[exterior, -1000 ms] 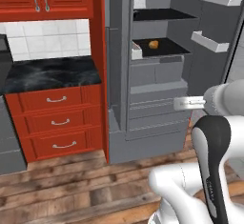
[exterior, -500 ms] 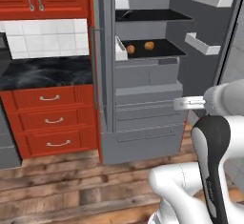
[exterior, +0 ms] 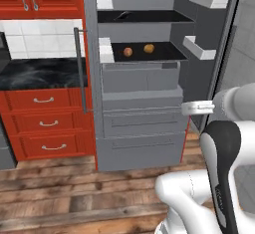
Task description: Gather the onion and potato from the fridge and place them on a tray on the dining counter. Then gather the steak and fish from the fridge and place them on the other tray.
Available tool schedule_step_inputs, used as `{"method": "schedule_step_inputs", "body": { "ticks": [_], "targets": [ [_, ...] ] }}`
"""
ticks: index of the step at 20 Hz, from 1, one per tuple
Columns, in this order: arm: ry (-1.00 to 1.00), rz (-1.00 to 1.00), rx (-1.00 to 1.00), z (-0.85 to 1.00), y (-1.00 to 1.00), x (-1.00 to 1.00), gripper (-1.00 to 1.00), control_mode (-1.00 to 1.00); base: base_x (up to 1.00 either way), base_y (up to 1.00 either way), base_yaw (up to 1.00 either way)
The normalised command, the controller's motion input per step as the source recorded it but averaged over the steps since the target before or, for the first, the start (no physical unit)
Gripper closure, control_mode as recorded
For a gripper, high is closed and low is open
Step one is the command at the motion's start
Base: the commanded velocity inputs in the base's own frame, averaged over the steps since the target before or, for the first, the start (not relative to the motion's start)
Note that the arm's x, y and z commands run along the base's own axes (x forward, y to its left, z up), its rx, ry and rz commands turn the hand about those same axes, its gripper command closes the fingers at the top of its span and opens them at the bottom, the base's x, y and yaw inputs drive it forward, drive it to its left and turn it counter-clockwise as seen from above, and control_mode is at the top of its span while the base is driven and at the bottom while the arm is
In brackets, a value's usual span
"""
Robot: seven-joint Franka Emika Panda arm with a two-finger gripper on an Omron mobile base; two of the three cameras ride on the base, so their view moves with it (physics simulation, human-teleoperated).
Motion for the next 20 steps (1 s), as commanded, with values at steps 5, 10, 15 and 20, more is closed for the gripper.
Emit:
{"method": "schedule_step_inputs", "body": {
  "ticks": [5, 10, 15, 20],
  "targets": [
    [0.00, 0.00, 0.00, 0.00, 0.00, 0.00, -1.00, 1.00, 0.12, -0.39, 0.11],
    [0.00, 0.00, 0.00, 0.00, 0.00, 0.00, -1.00, 1.00, 0.46, -0.02, -0.04],
    [0.00, 0.00, 0.00, 0.00, 0.00, 0.00, -1.00, 1.00, 0.57, 0.00, -0.03],
    [0.00, 0.00, 0.00, 0.00, 0.00, 0.00, -1.00, 1.00, 0.69, 0.00, -0.01]
  ]
}}
